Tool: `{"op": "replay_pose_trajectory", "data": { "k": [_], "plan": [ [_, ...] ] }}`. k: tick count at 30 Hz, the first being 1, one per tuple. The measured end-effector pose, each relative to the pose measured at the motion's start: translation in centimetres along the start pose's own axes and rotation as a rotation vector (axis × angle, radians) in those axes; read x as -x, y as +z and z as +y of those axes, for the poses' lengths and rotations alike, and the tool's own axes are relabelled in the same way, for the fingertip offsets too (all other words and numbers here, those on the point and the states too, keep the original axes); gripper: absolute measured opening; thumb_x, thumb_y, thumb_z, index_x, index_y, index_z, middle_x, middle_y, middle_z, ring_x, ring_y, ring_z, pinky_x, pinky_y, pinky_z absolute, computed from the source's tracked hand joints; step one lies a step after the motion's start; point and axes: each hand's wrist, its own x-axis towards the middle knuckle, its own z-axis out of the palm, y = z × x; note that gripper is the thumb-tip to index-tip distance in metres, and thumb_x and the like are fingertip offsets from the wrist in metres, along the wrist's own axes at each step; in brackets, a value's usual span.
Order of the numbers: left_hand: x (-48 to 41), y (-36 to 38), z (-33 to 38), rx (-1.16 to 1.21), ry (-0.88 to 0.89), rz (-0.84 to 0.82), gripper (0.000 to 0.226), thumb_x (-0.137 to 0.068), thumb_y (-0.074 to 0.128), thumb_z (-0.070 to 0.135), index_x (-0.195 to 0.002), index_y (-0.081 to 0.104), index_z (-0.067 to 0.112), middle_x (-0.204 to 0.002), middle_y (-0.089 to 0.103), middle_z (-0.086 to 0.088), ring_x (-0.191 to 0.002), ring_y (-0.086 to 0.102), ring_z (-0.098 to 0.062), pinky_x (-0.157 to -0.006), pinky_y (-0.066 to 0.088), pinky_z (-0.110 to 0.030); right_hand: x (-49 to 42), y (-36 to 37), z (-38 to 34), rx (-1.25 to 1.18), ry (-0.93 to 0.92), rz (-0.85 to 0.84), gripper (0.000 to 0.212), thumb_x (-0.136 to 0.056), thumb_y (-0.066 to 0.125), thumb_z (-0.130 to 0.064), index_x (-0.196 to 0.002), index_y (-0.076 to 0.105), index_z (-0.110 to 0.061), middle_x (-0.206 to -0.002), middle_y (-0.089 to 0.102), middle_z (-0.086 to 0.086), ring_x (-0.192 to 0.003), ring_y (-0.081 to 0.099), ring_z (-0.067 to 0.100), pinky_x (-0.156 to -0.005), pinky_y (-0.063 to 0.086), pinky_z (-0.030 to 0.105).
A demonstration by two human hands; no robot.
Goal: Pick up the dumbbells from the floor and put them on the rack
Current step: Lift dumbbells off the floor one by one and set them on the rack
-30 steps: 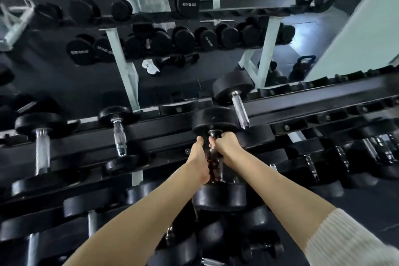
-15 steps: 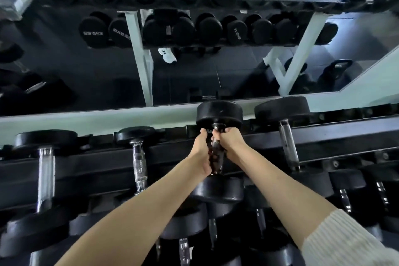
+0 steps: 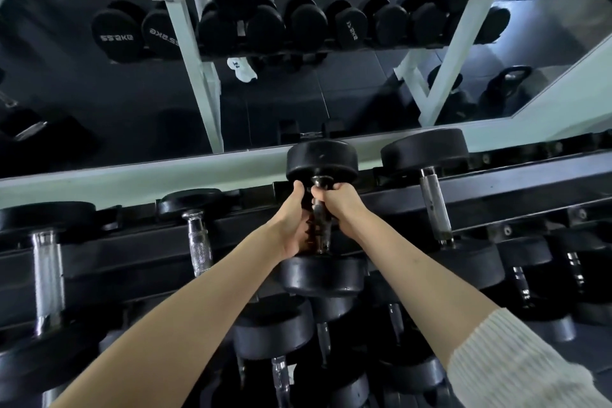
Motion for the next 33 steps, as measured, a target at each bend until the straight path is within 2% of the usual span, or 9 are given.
{"op": "replay_pose_trajectory", "data": {
  "k": [4,7,11,15,19,22,26,28,33],
  "plan": [
    [-0.2,-0.1,0.0,-0.054,0.026,0.049,0.09,-0.084,0.012,0.074,-0.129,0.049,0.005,-0.119,0.062,-0.012,-0.11,0.057,-0.024,-0.096,0.045,-0.037,0.4,0.3,-0.1,0.025,0.005,0.012,0.011,-0.086,0.064,-0.016,-0.08,0.057,-0.013,-0.081,0.062,0.005,-0.087,0.062,0.026,-0.075,0.05,0.034],
    [0.3,-0.1,0.2,-0.083,0.043,0.08,0.09,-0.084,0.013,0.074,-0.141,0.039,0.01,-0.142,0.048,-0.013,-0.131,0.046,-0.026,-0.108,0.038,-0.041,1.0,0.7,-0.2,0.06,0.022,0.02,0.027,-0.085,0.066,-0.019,-0.107,0.06,-0.004,-0.104,0.067,0.014,-0.1,0.064,0.031,-0.09,0.052,0.043],
    [1.0,-0.3,0.3,-0.084,0.053,0.112,0.096,-0.078,0.017,0.079,-0.145,0.033,0.013,-0.153,0.034,-0.015,-0.141,0.033,-0.029,-0.11,0.037,-0.042,1.5,1.2,-0.3,0.094,0.039,0.033,0.04,-0.087,0.064,-0.019,-0.122,0.055,-0.001,-0.111,0.065,0.017,-0.1,0.063,0.03,-0.088,0.05,0.039],
    [1.2,-0.7,0.5,-0.12,0.087,0.109,0.093,-0.079,0.018,0.078,-0.142,0.037,0.012,-0.146,0.043,-0.016,-0.133,0.044,-0.028,-0.108,0.039,-0.041,1.5,1.2,-0.2,0.08,0.036,0.052,0.045,-0.088,0.064,-0.021,-0.126,0.051,0.0,-0.106,0.061,0.01,-0.094,0.057,0.024,-0.079,0.045,0.034],
    [1.3,-0.9,1.1,-0.159,0.127,0.178,0.081,-0.087,0.02,0.07,-0.137,0.043,0.011,-0.123,0.057,-0.013,-0.083,0.05,-0.022,-0.073,0.044,-0.032,1.9,0.8,-0.3,0.057,0.011,0.07,0.052,-0.09,0.063,-0.019,-0.134,0.044,0.0,-0.127,0.057,0.014,-0.116,0.055,0.03,-0.083,0.04,0.031],
    [1.8,-1.1,1.6,-0.224,0.109,0.227,0.081,-0.088,0.022,0.069,-0.135,0.042,0.006,-0.105,0.058,-0.008,-0.09,0.05,-0.023,-0.077,0.042,-0.032,2.3,0.3,-0.3,0.112,-0.023,0.079,0.039,-0.089,0.062,-0.018,-0.124,0.053,-0.003,-0.111,0.062,0.011,-0.108,0.057,0.028,-0.075,0.042,0.026],
    [3.4,-0.5,2.1,-0.392,0.106,0.334,0.083,-0.087,0.027,0.068,-0.135,0.045,0.003,-0.127,0.055,-0.015,-0.117,0.053,-0.031,-0.103,0.04,-0.037,4.2,-1.1,-0.2,0.131,-0.106,0.128,0.008,-0.089,0.06,-0.015,-0.094,0.054,-0.012,-0.078,0.05,-0.002,-0.083,0.051,0.015,-0.07,0.039,0.023],
    [4.2,0.5,2.1,-0.496,0.201,0.449,0.075,-0.089,0.03,0.064,-0.128,0.052,0.004,-0.114,0.058,-0.012,-0.108,0.057,-0.029,-0.099,0.044,-0.038,5.5,-2.4,0.6,0.131,-0.143,0.183,0.013,-0.088,0.06,-0.014,-0.077,0.055,-0.01,-0.071,0.048,-0.001,-0.071,0.048,0.014,-0.063,0.039,0.022],
    [6.3,6.9,0.1,-0.691,0.499,0.478,0.05,-0.089,0.036,0.046,-0.086,0.063,0.004,-0.091,0.062,-0.016,-0.089,0.058,-0.031,-0.091,0.047,-0.039,10.9,-7.7,5.6,0.051,-0.124,0.326,0.038,-0.088,0.059,-0.021,-0.122,0.059,-0.003,-0.118,0.066,0.01,-0.105,0.063,0.022,-0.093,0.049,0.033]
  ]
}}
